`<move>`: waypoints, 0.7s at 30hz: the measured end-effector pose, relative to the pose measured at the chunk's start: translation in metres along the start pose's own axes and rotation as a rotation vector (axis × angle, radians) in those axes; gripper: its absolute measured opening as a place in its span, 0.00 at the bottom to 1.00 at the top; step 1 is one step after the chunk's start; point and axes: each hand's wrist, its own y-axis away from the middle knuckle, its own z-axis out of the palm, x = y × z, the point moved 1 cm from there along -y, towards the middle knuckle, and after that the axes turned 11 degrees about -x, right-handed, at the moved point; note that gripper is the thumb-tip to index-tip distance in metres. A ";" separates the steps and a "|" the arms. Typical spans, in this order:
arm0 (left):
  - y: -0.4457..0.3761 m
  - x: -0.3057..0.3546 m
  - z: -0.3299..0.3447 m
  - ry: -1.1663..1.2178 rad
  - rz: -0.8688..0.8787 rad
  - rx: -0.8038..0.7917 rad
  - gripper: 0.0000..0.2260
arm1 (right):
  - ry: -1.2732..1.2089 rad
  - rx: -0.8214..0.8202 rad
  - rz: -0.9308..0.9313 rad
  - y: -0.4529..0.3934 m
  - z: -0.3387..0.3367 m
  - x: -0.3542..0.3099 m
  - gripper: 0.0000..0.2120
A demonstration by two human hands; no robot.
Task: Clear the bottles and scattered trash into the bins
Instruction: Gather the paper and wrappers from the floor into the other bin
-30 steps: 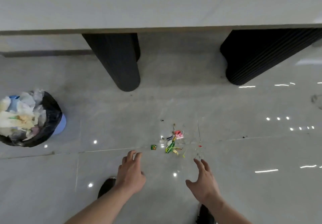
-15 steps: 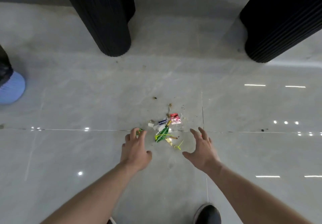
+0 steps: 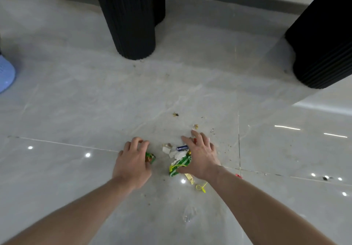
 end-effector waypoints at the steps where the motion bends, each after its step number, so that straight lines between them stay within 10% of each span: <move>1: -0.003 -0.002 -0.002 -0.017 0.020 0.014 0.24 | 0.029 0.025 -0.028 -0.002 0.002 0.000 0.50; 8: -0.017 -0.001 -0.015 -0.005 0.053 0.026 0.24 | -0.036 0.055 -0.218 0.005 0.011 -0.003 0.20; 21: 0.001 0.031 0.030 0.072 0.159 -0.108 0.21 | -0.286 0.108 -0.129 0.057 0.019 0.052 0.20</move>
